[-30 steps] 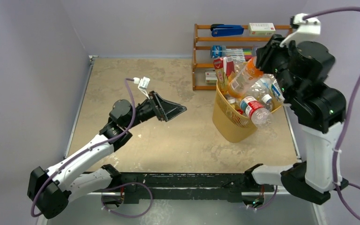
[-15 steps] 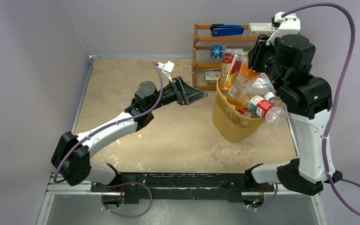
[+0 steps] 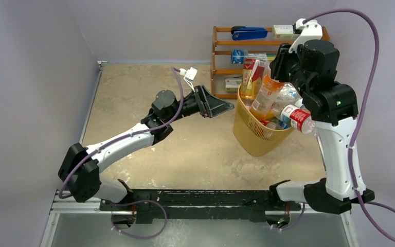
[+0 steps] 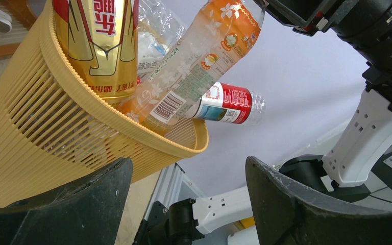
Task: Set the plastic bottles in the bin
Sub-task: Place the plastic bottle in the trash bin, then adjust the trash bin at the center of the board.
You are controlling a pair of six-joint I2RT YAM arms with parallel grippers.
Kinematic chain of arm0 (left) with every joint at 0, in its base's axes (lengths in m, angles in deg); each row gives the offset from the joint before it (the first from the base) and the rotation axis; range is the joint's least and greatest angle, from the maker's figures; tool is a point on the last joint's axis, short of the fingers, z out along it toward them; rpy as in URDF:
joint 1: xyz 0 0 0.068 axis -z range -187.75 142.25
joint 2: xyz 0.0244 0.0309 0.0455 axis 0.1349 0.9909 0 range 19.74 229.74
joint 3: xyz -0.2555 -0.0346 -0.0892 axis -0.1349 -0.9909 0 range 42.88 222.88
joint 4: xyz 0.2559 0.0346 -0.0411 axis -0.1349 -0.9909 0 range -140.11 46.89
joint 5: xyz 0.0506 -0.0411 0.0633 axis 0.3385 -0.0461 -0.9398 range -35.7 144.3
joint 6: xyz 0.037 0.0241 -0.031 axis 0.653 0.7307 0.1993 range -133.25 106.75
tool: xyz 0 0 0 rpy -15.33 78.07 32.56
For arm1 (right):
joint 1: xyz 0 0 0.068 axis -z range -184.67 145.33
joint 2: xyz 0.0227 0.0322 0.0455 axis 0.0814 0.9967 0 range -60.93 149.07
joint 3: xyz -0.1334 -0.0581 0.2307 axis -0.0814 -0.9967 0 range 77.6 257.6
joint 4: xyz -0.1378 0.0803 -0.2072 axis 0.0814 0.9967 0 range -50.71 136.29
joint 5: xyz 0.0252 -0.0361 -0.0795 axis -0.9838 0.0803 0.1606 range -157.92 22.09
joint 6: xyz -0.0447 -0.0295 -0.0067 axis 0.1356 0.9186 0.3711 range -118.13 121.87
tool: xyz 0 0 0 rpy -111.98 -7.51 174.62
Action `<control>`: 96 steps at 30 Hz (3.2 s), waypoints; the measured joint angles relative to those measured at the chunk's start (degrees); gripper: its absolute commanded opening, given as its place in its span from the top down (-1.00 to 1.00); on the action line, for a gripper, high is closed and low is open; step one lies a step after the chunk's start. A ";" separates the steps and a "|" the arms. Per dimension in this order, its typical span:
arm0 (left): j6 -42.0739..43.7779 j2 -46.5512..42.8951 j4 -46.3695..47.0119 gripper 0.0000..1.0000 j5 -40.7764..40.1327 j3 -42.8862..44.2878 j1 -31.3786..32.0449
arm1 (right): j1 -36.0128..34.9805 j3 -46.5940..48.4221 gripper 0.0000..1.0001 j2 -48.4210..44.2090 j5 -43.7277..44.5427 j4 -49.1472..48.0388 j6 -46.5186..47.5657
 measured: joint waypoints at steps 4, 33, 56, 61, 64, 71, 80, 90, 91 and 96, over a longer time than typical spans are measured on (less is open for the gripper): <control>0.79 -0.02 -0.48 -0.61 -0.07 0.02 0.00 | 0.00 0.00 -0.13 -0.33 -1.77 -0.17 0.07; 3.39 -2.71 -5.73 -0.61 -0.68 -0.02 0.00 | 35.34 16.37 -0.99 9.53 -11.15 4.87 -3.58; 6.54 -7.10 -11.78 -0.60 -4.90 -7.85 0.00 | 55.45 -23.78 -0.99 7.19 -28.79 -14.12 -8.79; 5.25 -5.60 -11.04 -0.60 -5.86 -10.25 0.02 | 55.56 -29.07 -0.98 7.17 -29.49 -18.62 -9.51; 4.48 -4.83 -9.64 -0.59 -6.54 -11.23 0.20 | 55.76 -32.13 -0.97 7.17 -31.43 -21.24 -9.92; 1.75 -1.49 -5.62 -0.58 -8.94 -13.40 2.38 | 55.82 -39.63 -0.95 6.97 -37.46 -25.49 -10.03; -1.49 2.71 -0.28 -0.56 -13.55 -13.90 5.81 | 56.43 -48.30 -0.95 0.70 -41.22 -28.79 -9.44; -3.26 2.91 1.90 -0.55 -19.93 -14.97 5.99 | 56.46 -54.71 -0.94 -2.67 -45.70 -32.00 -9.49; -3.26 2.99 2.01 -0.55 -20.35 -14.97 5.99 | 56.46 -55.41 -0.94 -2.67 -45.90 -32.13 -9.49; -3.23 4.46 1.70 -0.55 -21.92 -13.84 6.08 | 56.46 -58.29 -0.93 -2.67 -47.19 -33.59 -9.75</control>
